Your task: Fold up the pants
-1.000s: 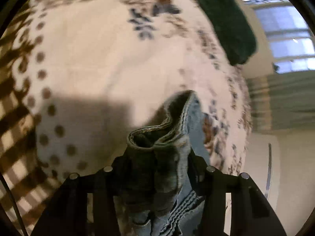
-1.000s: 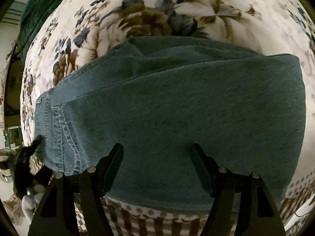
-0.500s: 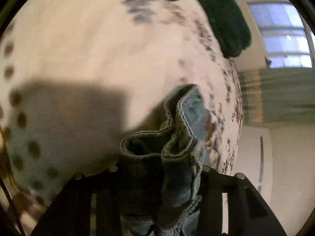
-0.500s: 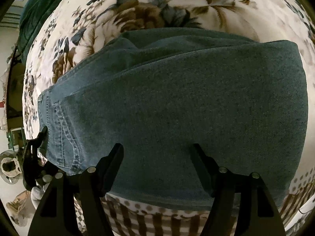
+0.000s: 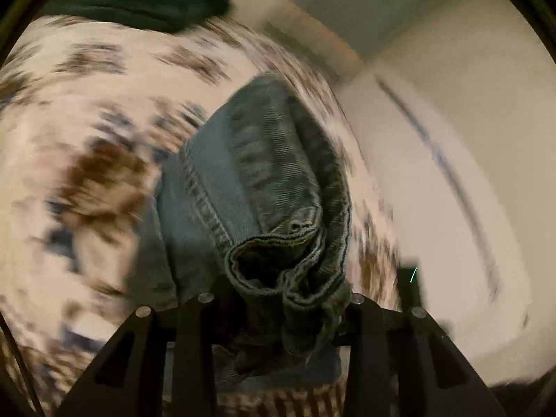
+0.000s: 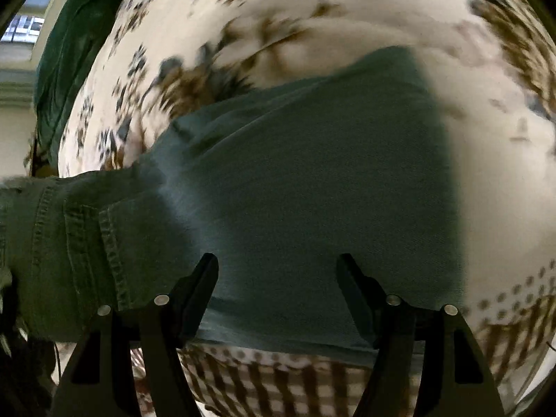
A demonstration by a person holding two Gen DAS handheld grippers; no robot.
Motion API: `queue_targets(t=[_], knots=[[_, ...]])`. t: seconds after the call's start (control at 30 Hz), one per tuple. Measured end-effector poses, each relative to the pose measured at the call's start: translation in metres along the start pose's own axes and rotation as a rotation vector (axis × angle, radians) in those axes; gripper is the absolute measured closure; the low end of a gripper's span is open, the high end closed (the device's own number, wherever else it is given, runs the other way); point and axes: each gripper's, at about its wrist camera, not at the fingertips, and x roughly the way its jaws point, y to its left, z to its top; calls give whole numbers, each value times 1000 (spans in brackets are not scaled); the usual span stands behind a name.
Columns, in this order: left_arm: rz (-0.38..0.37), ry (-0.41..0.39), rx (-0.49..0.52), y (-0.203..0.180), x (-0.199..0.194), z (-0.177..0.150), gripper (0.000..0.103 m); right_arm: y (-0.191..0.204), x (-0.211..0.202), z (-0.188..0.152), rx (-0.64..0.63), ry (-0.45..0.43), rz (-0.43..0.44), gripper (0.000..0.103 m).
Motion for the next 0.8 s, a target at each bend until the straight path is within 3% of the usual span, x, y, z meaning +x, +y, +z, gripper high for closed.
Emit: queue_targets(t=[0.1, 0.2, 0.37, 0.53, 0.6, 0.7, 0.8], knots=[[42, 157, 126, -31, 65, -36, 71, -37, -19, 4, 35, -11, -6, 30], [108, 297, 199, -38, 120, -66, 71, -63, -32, 4, 41, -9, -20, 30], [147, 320, 217, -38, 135, -68, 69, -95, -48, 8, 41, -11, 19, 30], [197, 338, 214, -48, 124, -81, 66, -115, -56, 9, 70, -16, 67, 30], [194, 346, 174, -50, 122, -80, 53, -119, -58, 12, 85, -16, 90, 30], [177, 298, 91, -56, 107, -80, 10, -122, -64, 16, 89, -17, 128, 30], [193, 197, 3, -60, 72, -65, 5, -119, -68, 21, 80, -10, 181, 30]])
